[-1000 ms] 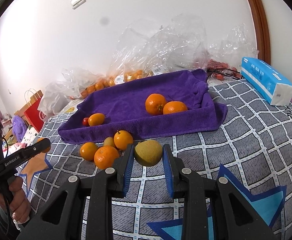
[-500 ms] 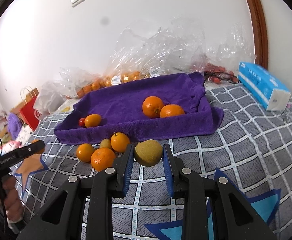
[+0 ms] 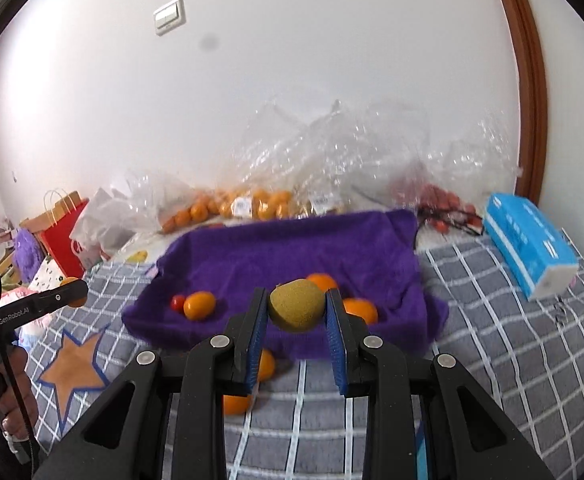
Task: Organize fruits
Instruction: 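Carry the pear and orange over the purple towel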
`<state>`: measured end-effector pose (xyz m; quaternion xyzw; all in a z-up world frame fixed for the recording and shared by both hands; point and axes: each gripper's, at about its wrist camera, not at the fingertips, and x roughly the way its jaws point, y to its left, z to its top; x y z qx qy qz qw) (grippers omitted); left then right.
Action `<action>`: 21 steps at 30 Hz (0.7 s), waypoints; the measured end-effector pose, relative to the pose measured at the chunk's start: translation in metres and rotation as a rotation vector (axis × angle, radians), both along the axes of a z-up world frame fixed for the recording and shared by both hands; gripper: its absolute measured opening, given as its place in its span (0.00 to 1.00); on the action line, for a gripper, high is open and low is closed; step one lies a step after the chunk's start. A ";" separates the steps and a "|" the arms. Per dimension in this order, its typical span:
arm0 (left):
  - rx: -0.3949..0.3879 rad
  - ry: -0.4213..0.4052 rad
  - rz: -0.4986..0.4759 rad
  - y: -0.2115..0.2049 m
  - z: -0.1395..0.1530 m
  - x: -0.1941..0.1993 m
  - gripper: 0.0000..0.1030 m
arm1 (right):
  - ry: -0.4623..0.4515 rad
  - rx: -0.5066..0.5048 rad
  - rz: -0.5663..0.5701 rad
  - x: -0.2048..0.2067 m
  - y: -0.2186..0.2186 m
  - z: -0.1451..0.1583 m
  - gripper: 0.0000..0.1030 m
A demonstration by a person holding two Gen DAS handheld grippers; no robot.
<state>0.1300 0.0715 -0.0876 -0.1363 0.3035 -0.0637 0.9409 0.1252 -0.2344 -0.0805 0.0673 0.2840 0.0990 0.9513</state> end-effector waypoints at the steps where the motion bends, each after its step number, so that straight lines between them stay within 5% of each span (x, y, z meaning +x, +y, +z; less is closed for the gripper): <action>1: 0.002 -0.001 -0.002 -0.002 0.002 0.004 0.33 | -0.001 0.004 0.000 0.005 0.000 0.001 0.28; 9: 0.026 0.006 -0.008 -0.019 0.003 0.043 0.33 | 0.014 -0.015 0.009 0.041 0.008 0.000 0.28; 21: -0.063 0.018 0.002 -0.016 -0.031 0.081 0.33 | 0.049 0.016 0.033 0.070 0.020 -0.031 0.28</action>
